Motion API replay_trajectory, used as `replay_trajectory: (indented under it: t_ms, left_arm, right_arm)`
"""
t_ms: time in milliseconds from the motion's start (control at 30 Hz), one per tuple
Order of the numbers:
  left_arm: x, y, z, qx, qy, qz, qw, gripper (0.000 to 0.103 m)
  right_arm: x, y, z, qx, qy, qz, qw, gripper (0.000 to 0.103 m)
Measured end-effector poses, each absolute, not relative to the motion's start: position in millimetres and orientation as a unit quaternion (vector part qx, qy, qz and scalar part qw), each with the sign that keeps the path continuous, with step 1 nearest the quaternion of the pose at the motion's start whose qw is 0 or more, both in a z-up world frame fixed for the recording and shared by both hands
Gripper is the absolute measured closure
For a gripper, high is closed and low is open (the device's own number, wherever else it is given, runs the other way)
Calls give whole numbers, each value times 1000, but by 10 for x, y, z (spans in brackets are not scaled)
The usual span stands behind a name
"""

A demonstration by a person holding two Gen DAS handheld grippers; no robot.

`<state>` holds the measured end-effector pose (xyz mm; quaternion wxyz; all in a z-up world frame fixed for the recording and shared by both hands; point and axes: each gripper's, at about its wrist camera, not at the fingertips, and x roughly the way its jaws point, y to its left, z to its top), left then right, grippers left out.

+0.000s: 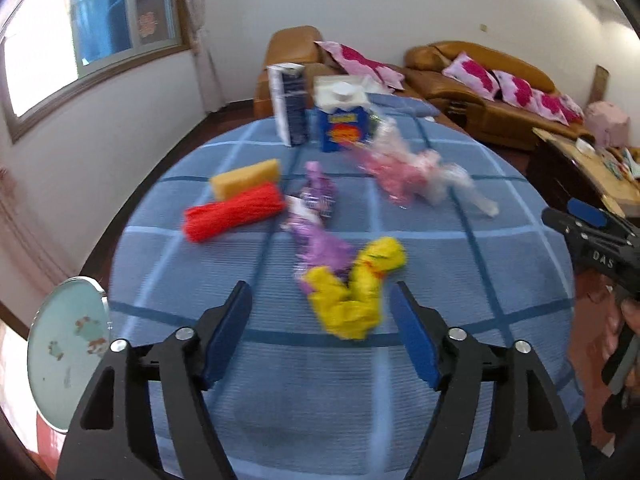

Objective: Collect trash
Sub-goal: 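Grasp the yellow plastic bag with the left gripper while the right gripper grasps the clear plastic bag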

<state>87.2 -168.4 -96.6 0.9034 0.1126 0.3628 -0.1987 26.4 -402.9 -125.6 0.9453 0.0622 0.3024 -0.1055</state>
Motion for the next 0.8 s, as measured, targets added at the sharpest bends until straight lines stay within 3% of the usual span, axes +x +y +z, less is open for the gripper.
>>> replay_trajectory:
  t_ms: [100,167,200,300,667,800]
  left_arm:
    - [880,-1821,-1102,129,375,-201,896,32]
    - [930,-1833,-1179,128,387,-203,890,49]
    - [967,-1826,-1220,122,400,-211,884,62]
    - [973,-1797,-1215,117,399,-222,882,72]
    - [849,-1370,-819,110,357,-219,902,74]
    - [941,-1049,-705,102,347,-186,914,74]
  right_arm:
    - [229,-4159,-1309,82,300,-112,944,33]
    - [219,-4184,-1338,91,300,-109,943,33]
    - [215,-4183,-1344,92,299,-106,944,33]
    - [236,-4150,-1331,95,297,-99,945,32]
    - [599,-3805,-991,98,270,-57,956,33]
    - [972,-3676,-967,133,294,-36,946,45]
